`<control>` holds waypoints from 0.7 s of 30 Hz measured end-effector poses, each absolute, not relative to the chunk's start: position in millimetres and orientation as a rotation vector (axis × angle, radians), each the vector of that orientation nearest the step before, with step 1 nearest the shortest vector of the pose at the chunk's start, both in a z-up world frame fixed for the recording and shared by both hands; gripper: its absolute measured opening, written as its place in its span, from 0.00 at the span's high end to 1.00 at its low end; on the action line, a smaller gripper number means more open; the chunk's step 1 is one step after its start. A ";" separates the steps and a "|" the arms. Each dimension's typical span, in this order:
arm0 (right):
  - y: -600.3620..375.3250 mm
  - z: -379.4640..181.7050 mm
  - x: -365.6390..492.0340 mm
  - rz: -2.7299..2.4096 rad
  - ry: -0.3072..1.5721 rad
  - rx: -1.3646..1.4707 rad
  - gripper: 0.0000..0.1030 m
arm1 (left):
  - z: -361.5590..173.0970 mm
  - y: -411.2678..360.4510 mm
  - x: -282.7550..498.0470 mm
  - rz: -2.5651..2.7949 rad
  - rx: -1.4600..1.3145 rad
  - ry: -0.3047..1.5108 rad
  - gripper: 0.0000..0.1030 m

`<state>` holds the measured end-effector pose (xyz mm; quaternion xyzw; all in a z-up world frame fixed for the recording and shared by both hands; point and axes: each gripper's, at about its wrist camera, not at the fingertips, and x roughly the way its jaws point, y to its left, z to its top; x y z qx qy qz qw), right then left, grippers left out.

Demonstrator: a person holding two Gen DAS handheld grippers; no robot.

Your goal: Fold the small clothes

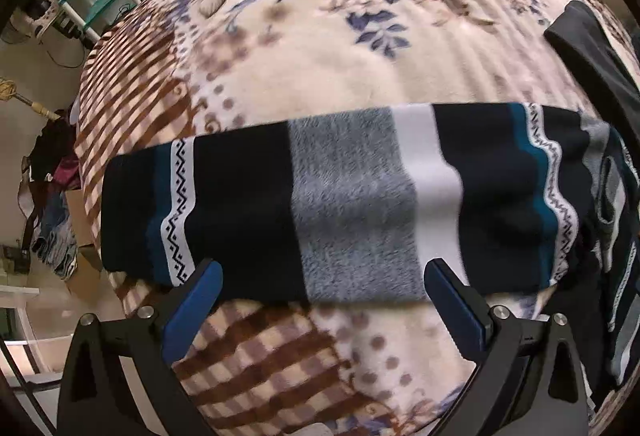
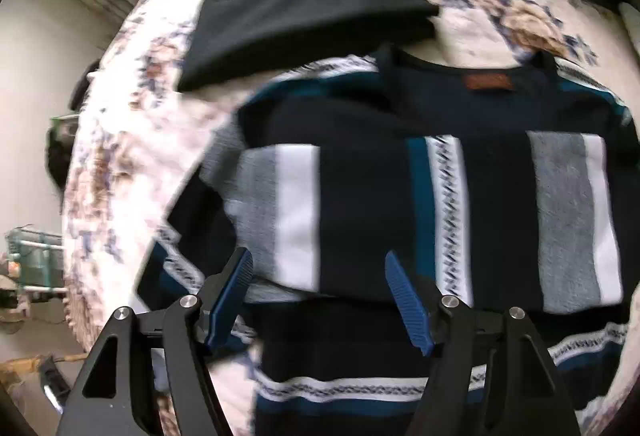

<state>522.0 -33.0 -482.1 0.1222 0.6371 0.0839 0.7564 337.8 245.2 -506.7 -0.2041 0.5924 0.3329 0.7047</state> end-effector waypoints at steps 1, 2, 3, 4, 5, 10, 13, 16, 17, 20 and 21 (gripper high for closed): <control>-34.0 -486.5 523.1 0.180 1.400 0.285 0.31 | -509.5 245.7 338.3 0.741 -0.453 1.327 0.00; -29.3 -494.7 523.4 0.176 1.410 0.305 0.31 | -511.5 246.9 338.8 0.741 -0.451 1.331 0.00; -23.2 -499.5 525.6 0.175 1.406 0.307 0.31 | -512.5 247.0 339.5 0.739 -0.445 1.332 0.00; -14.6 -503.2 529.4 0.179 1.402 0.299 0.31 | -512.7 246.9 340.5 0.739 -0.431 1.332 0.00; 0.1 -512.8 532.8 0.191 1.408 0.254 0.31 | -512.5 246.9 341.0 0.738 -0.421 1.330 0.00; 28.1 -536.6 543.1 0.124 1.389 0.157 0.92 | -512.1 250.4 338.3 0.736 -0.408 1.323 0.00; 35.5 -526.5 542.3 0.117 1.346 0.177 0.93 | -517.8 252.7 334.0 0.751 -0.409 1.338 0.00; 48.1 -521.8 542.6 0.161 1.333 0.168 0.91 | -521.9 253.6 330.3 0.763 -0.414 1.354 0.00; 50.3 -525.8 544.8 0.174 1.365 0.156 0.87 | -520.6 252.3 330.3 0.763 -0.414 1.360 0.00; 27.5 -525.5 545.6 0.280 1.461 0.270 0.57 | -500.6 239.8 335.4 0.727 -0.421 1.319 0.00; 6.2 -515.2 540.2 0.304 1.456 0.337 0.50 | -489.0 227.4 343.6 0.687 -0.405 1.297 0.00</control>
